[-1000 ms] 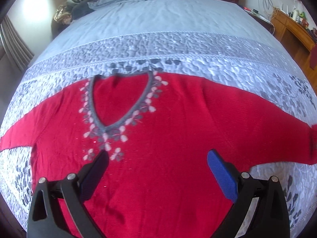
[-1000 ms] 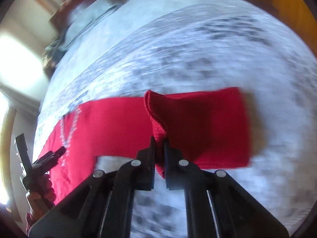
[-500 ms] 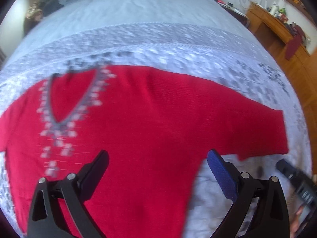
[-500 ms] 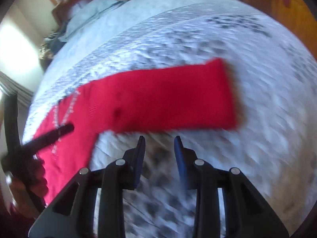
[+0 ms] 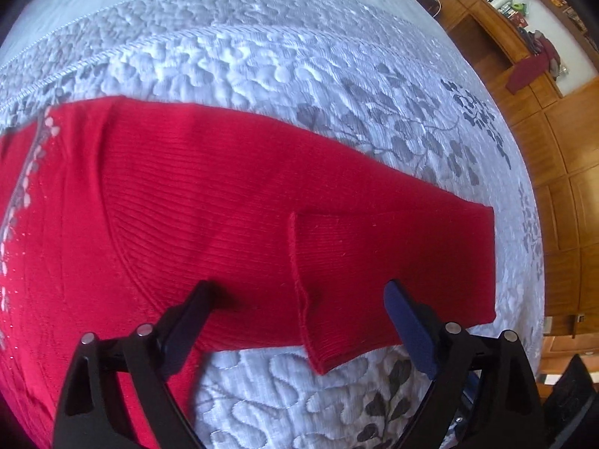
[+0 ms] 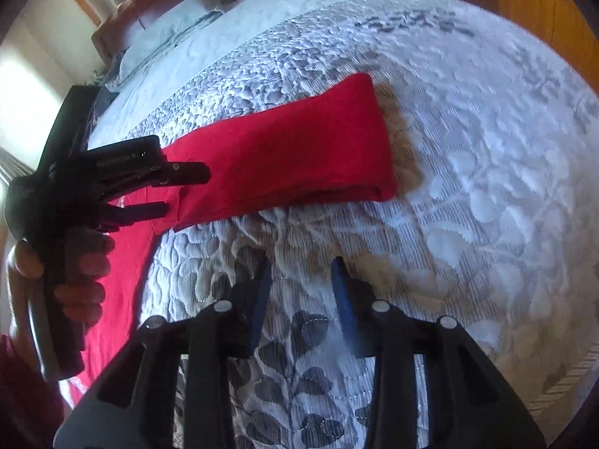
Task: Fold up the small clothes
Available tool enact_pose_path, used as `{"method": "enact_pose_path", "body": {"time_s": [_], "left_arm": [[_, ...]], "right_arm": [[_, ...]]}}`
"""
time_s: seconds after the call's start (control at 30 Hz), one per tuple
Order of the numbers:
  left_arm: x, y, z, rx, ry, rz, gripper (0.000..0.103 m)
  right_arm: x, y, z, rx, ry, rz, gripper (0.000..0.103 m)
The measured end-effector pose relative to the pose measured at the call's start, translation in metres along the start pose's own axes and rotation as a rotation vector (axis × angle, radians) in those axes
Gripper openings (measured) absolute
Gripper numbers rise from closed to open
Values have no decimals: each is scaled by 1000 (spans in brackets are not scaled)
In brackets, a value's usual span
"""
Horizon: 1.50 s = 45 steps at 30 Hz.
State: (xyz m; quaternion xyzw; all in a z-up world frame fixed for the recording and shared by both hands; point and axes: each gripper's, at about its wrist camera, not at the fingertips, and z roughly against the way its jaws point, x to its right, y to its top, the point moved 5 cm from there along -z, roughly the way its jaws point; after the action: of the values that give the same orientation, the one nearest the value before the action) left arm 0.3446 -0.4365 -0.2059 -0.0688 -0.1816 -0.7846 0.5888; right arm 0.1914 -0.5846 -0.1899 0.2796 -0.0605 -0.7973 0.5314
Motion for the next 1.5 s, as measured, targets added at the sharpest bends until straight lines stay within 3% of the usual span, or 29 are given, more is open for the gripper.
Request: {"method": "enact_pose_path", "body": {"time_s": [0.17,0.27,0.33,0.4,0.53,0.73,0.8,0.9,1.07,1.23,1.33,1.5], "left_arm": [[9,-2,6,8,-68,-8,86],[10,0,2,-11,-61,-10,86],[11,5,-6,-11,-54,4,81],[13,6,-7,0,-46,4,78],[17,5,-4,16,-37,-18,57],[17,7,-6,-3,-84,1,55],[17,7,-7,-2,-99,14,48],[17,7,-7,4,-103,9,22],[16,6,-5,23,-109,37,6],[18,7,32,130,-71,-11,5],[-2,10,61,172,-58,0,5],[-81,15,127,261,47,32,5]], "right_arm": [[6,1,4,23,-6,-10,34],[8,0,3,22,-2,-17,34],[7,0,3,24,-6,-11,35],[5,-1,3,23,-3,-7,44],[4,-1,1,25,-5,-1,46],[3,-1,0,29,-19,12,46],[2,-2,-1,29,-23,16,46],[4,-2,-1,27,-15,6,46],[5,-1,-4,28,-16,5,46],[6,-1,-3,37,-10,-2,46],[6,-1,-3,43,-12,1,46],[1,-3,-4,53,-49,34,46]]}}
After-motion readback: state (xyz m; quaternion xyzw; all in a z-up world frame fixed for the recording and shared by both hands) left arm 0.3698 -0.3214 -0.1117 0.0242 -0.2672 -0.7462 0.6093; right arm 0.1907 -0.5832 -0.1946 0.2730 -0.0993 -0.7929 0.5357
